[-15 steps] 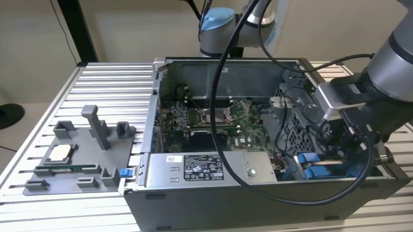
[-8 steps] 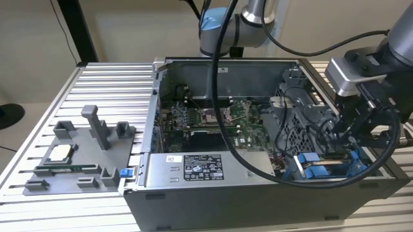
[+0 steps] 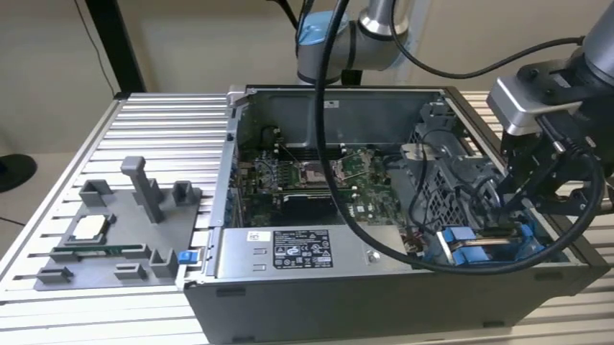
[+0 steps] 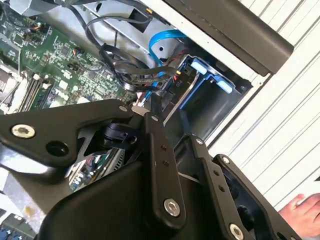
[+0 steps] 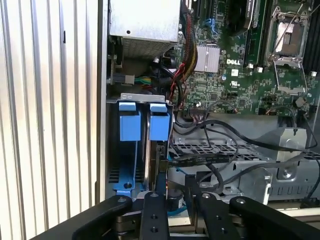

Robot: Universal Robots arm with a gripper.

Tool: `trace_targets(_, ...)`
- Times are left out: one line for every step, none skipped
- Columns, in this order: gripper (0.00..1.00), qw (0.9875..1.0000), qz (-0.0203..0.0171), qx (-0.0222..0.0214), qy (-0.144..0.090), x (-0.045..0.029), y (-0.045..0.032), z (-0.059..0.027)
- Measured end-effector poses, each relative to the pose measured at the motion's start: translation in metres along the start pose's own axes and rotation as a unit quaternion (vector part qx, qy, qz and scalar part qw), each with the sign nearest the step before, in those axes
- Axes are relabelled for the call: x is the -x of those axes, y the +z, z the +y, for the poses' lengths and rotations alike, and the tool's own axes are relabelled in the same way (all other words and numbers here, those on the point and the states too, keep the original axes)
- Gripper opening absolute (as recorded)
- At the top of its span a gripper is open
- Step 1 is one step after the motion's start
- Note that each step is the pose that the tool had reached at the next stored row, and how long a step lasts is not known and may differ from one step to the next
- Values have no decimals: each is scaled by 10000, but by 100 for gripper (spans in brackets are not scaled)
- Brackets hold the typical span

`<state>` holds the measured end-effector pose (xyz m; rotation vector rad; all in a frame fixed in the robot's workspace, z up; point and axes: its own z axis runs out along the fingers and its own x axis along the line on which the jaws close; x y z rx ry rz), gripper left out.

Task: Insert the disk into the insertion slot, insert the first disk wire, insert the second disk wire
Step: 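Insert the second disk wire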

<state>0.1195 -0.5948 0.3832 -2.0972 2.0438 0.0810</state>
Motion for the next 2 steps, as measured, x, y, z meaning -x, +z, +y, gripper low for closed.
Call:
trace_targets(100, 10000, 0, 0, 0, 0, 0, 0)
trace_targets(100, 10000, 0, 0, 0, 0, 0, 0)
